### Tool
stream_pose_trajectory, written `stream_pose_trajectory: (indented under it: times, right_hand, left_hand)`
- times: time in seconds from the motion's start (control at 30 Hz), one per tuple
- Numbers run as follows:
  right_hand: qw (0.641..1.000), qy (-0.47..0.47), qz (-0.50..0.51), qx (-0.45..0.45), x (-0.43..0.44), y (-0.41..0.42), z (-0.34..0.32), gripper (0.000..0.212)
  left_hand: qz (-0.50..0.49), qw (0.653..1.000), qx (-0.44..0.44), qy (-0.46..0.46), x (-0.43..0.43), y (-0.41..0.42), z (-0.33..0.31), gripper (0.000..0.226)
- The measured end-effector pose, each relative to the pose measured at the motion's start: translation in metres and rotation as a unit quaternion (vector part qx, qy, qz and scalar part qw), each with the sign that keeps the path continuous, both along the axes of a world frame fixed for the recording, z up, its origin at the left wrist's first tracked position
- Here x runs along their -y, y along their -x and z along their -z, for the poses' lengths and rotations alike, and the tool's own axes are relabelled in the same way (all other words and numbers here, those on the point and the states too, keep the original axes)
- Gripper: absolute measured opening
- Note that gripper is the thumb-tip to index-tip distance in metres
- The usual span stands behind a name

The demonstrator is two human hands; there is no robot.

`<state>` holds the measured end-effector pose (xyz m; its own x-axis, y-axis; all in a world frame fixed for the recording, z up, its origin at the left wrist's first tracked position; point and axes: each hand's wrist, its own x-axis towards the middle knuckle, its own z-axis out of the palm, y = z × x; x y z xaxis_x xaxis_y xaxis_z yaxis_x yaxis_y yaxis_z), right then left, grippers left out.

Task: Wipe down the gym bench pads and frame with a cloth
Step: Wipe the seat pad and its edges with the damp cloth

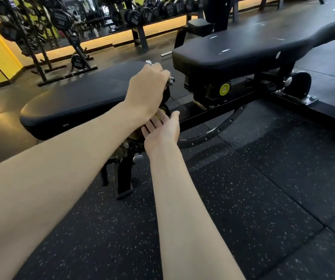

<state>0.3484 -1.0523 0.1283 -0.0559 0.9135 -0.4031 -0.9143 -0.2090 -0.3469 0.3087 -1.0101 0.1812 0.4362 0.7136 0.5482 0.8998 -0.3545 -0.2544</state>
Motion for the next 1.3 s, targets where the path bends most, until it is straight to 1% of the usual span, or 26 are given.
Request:
stream_pose_trajectory:
  times: [0.07,0.13,0.2,0.3,0.37,0.4,0.5,0.6,0.67,0.77,0.83,0.87,0.93,0.97,1.03,1.1,1.17,1.23,1.3]
  right_hand:
    - [1.000,0.001,0.014,0.000,0.002,0.006,-0.002,0.059]
    - [1.000,0.004,0.030,-0.009,0.003,0.011,-0.003,0.057]
    - [0.999,0.002,0.033,0.007,0.006,0.011,-0.005,0.056]
    - [0.999,-0.002,0.027,0.033,0.010,0.004,-0.011,0.059]
    - [0.998,-0.009,0.014,0.056,0.010,-0.001,-0.013,0.061]
    - [0.998,-0.007,0.011,0.067,0.011,-0.004,-0.014,0.061]
    - [0.996,-0.011,0.005,0.091,0.009,-0.011,-0.012,0.062]
    - [0.996,-0.012,0.001,0.086,0.005,-0.011,-0.009,0.061]
    - [0.996,-0.011,0.006,0.084,0.004,-0.006,-0.008,0.058]
    - [0.997,0.000,0.031,0.073,0.002,0.001,-0.006,0.053]
    - [0.996,0.003,0.047,0.076,0.003,0.004,-0.006,0.048]
    - [0.995,0.005,0.055,0.081,0.003,0.006,-0.007,0.045]
    - [0.994,0.013,0.067,0.090,0.005,0.010,-0.008,0.043]
    - [0.993,0.015,0.073,0.088,0.007,0.013,-0.008,0.043]
    - [0.993,0.010,0.076,0.085,0.011,0.018,-0.008,0.047]
    - [0.994,0.009,0.067,0.089,0.013,0.023,-0.006,0.051]
    - [0.994,0.011,0.054,0.096,0.015,0.027,-0.006,0.052]
    - [0.994,0.019,0.048,0.100,0.015,0.028,-0.008,0.052]
    - [0.993,0.030,0.049,0.105,0.016,0.028,-0.011,0.050]
  left_hand:
    - [-0.017,0.999,0.035,0.018,-0.014,-0.008,-0.008,0.033]
    - [-0.005,0.998,0.052,0.046,-0.018,0.004,-0.008,0.034]
    - [0.030,0.996,0.063,0.058,-0.011,0.027,-0.006,0.039]
    - [0.113,0.986,0.089,0.084,0.005,0.059,-0.012,0.042]
    - [0.152,0.974,0.124,0.112,0.013,0.068,-0.018,0.041]
    - [0.152,0.970,0.150,0.112,0.013,0.069,-0.021,0.041]
    - [0.085,0.964,0.236,0.088,-0.011,0.054,-0.020,0.041]
    - [-0.011,0.961,0.257,0.105,-0.032,0.024,-0.008,0.045]
    - [-0.027,0.962,0.250,0.102,-0.033,0.003,-0.003,0.045]
    - [0.015,0.973,0.213,0.085,-0.022,-0.006,0.000,0.041]
    - [0.048,0.981,0.171,0.081,-0.014,0.006,0.006,0.040]
    - [0.068,0.984,0.145,0.075,-0.009,0.013,0.012,0.035]
    - [0.119,0.989,0.072,0.048,0.005,0.028,0.030,0.016]
    - [0.147,0.988,0.042,0.027,0.009,0.038,0.040,0.011]
    - [0.172,0.985,0.002,-0.025,0.013,0.063,0.056,0.013]
    - [0.157,0.985,-0.007,-0.071,0.021,0.094,0.065,0.019]
    - [0.139,0.986,0.006,-0.094,0.034,0.124,0.074,0.026]
    - [0.124,0.988,0.031,-0.089,0.046,0.142,0.080,0.041]
    - [0.123,0.985,0.072,-0.096,0.052,0.144,0.080,0.046]
